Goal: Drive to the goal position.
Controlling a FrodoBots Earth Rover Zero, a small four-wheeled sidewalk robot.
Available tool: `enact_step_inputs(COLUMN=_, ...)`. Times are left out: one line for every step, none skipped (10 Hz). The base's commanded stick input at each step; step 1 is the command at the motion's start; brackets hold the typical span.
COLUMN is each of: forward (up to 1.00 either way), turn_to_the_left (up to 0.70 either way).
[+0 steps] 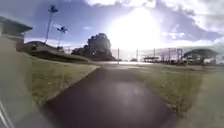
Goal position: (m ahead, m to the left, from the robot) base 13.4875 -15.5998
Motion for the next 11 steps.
enact_step_inputs(forward=0.70, turn_to_the_left=0.00)
enact_step_inputs(forward=0.70, turn_to_the_left=0.00)
enact_step_inputs(forward=0.70, turn_to_the_left=0.00)
enact_step_inputs(forward=0.70, turn_to_the_left=0.00)
enact_step_inputs(forward=0.70, turn_to_the_left=0.00)
enact_step_inputs(forward=0.70, turn_to_the_left=0.00)
enact_step_inputs(forward=0.70, turn_to_the_left=0.00)
enact_step_inputs(forward=0.70, turn_to_the_left=0.00)
enact_step_inputs(forward=0.70, turn_to_the_left=0.00)
enact_step_inputs(forward=0.70, turn_to_the_left=0.00)
enact_step_inputs(forward=0.70, turn_to_the_left=0.00)
